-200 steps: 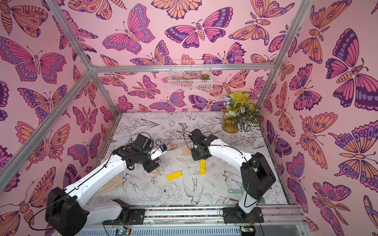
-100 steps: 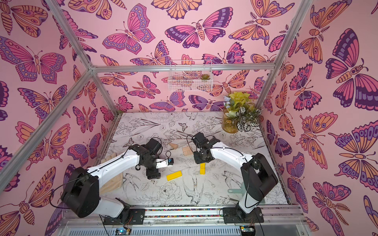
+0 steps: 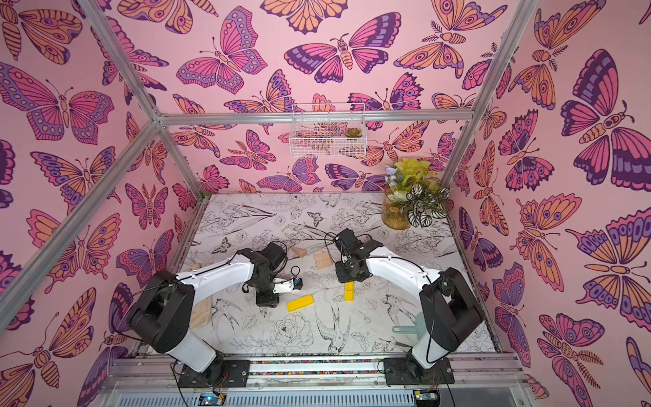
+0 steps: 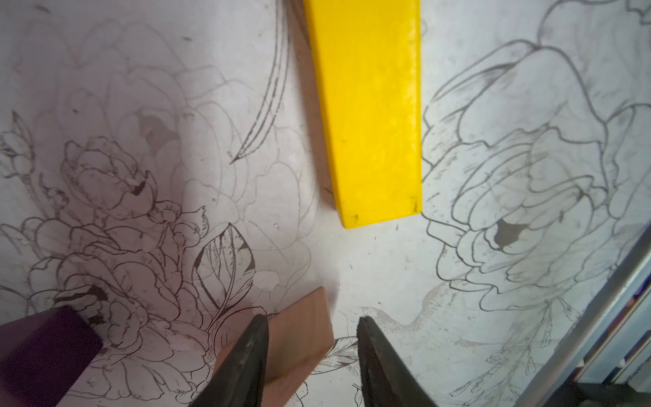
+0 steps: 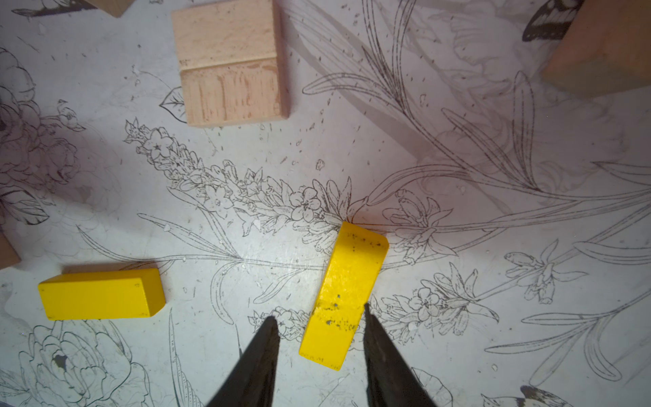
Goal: Assemble a small pinwheel with building blocks
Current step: Pick up the building block from the center of the board, then assemble the building block at the center of the board.
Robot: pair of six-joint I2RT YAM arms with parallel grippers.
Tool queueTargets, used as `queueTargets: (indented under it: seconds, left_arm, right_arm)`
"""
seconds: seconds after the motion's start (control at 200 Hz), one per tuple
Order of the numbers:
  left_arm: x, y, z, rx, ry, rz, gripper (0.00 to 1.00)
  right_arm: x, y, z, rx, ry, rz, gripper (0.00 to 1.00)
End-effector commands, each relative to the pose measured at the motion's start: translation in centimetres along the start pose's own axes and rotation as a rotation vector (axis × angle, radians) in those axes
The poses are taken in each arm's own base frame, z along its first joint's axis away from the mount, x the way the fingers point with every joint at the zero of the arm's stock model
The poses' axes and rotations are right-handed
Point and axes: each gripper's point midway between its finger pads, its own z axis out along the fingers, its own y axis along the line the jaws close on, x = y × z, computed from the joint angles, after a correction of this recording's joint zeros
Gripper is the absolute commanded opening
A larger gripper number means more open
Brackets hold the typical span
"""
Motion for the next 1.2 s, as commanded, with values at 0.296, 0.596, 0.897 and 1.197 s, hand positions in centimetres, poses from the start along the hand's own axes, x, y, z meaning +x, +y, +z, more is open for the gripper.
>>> queueTargets:
  seconds: [0.296, 0.596, 0.897, 1.197]
  left_arm:
    - [-1.0, 2.6, 0.5, -0.095, 0.030, -0.092, 0.07]
    - [-6.2, 5.3, -0.1, -0.152, -0.011, -0.209, 0.00]
    - [-11.6, 7.1, -0.2, -0.131, -0.086, -0.284, 0.00]
    - [-13.7, 6.4, 0.6, -0.067, -0.105, -0.316, 0.00]
  right_arm:
    - [0.5, -1.0, -1.0, 0.002, -0.026, 0.045, 0.42]
    - [0.5, -1.3, -1.0, 0.003, -0.030, 0.063, 0.42]
    - [0.8, -1.6, -1.0, 0.007, -0.024, 0.068, 0.41]
    - [1.2, -1.9, -1.1, 0.011, -0.024, 0.078, 0.41]
